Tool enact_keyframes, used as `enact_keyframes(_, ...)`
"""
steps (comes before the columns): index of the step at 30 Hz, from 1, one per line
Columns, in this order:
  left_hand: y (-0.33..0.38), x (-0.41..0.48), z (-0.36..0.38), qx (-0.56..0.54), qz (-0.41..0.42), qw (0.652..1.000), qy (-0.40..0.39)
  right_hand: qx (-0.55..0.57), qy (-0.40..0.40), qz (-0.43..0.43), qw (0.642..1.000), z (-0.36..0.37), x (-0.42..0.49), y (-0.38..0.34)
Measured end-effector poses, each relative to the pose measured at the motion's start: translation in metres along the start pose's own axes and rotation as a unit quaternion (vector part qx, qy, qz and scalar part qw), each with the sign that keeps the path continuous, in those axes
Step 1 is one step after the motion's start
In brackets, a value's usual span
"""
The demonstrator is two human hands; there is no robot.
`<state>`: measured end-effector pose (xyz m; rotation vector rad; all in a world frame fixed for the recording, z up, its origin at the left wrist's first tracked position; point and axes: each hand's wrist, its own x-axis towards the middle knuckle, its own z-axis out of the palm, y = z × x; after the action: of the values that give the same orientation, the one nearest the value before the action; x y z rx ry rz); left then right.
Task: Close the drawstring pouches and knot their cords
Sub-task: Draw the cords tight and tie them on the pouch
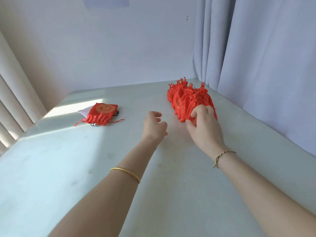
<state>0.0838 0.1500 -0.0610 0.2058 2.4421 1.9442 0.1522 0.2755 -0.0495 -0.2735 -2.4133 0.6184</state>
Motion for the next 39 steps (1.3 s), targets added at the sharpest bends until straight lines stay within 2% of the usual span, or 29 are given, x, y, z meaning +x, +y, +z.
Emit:
enact_keyframes(3, -0.015, 0.016, -0.036, 0.062, 0.004, 0.996, 0.060, 0.055, -0.047, -0.047, 0.996, 0.026, 0.010, -0.037)
enact_keyframes(7, -0.027, 0.038, -0.090, 0.177, 0.016, 0.978, 0.111, 0.102, -0.133, -0.060, 0.984, 0.069, 0.027, -0.079)
enact_keyframes(11, -0.038, 0.060, -0.136, 0.355, 0.021, 0.923, 0.150, 0.149, -0.189, -0.036, 0.970, 0.112, 0.046, -0.108)
enact_keyframes(16, -0.054, 0.089, -0.156, 0.496, 0.036, 0.856, 0.141, 0.220, -0.207, 0.012, 0.953, 0.148, 0.058, -0.109)
enact_keyframes(20, -0.057, 0.104, -0.166, 0.511, 0.070, 0.843, 0.154, 0.261, -0.191, 0.035, 0.945, 0.157, 0.059, -0.095)
enact_keyframes(25, -0.011, 0.100, -0.166, 0.449, 0.192, 0.821, 0.295, 0.311, -0.136, 0.001, 0.941, 0.144, 0.067, -0.105)
enact_keyframes(27, 0.018, 0.092, -0.162, 0.417, 0.237, 0.836, 0.267, 0.331, -0.104, -0.035, 0.937, 0.128, 0.073, -0.114)
enact_keyframes(30, 0.049, 0.074, -0.153, 0.353, 0.251, 0.892, 0.130, 0.365, -0.068, -0.098, 0.923, 0.096, 0.081, -0.127)
enact_keyframes(32, 0.058, 0.060, -0.146, 0.319, 0.252, 0.911, 0.071, 0.332, -0.064, -0.129, 0.932, 0.079, 0.084, -0.130)
enact_keyframes(34, 0.057, 0.052, -0.139, 0.286, 0.246, 0.925, 0.048, 0.256, -0.088, -0.145, 0.952, 0.069, 0.087, -0.128)
enact_keyframes(37, 0.047, 0.048, -0.133, 0.170, 0.169, 0.969, 0.060, 0.240, -0.143, -0.115, 0.953, 0.066, 0.090, -0.120)
enact_keyframes(39, 0.042, 0.050, -0.136, 0.114, 0.094, 0.988, 0.038, 0.249, -0.142, -0.075, 0.955, 0.069, 0.092, -0.112)
